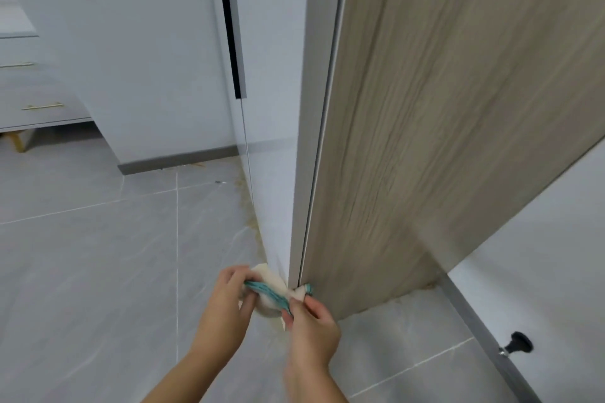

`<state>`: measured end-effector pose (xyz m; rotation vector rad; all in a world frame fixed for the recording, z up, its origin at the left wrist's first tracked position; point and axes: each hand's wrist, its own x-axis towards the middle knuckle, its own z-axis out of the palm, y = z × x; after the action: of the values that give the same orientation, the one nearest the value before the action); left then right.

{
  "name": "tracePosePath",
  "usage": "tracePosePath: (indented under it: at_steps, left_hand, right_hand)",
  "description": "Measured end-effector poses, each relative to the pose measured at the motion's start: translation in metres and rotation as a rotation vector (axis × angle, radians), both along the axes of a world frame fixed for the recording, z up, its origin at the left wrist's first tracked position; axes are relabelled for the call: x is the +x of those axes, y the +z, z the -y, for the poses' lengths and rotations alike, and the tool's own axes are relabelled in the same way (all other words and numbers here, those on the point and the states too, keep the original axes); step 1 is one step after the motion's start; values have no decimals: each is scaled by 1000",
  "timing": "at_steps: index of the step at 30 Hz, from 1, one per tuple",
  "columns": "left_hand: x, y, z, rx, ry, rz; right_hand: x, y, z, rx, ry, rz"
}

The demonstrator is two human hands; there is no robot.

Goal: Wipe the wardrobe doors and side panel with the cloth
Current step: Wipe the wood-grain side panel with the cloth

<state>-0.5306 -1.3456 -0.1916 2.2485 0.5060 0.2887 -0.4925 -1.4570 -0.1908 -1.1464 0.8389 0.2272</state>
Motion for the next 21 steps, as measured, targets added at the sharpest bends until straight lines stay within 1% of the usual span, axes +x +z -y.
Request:
tracePosePath:
  at_steps: [2,7,9,13,18,21]
  left_hand:
    - [2,46,0,-82,32,38]
    - [7,168,3,-169,80,137]
    - [6,224,5,-186,90,199]
    - [11,332,6,-183,109,330]
    - [19,474,8,-139,88,510]
    - [23,549,11,-133,63,610]
  right_hand:
    - [-1,46,1,-64,33,72]
    - [-3,162,2,-186,62,274]
    - [-3,214,1,-239,63,376]
    - [4,317,1,-280,65,562]
    - [11,458,2,-405,55,969]
    - [14,536,2,-466,32,1154]
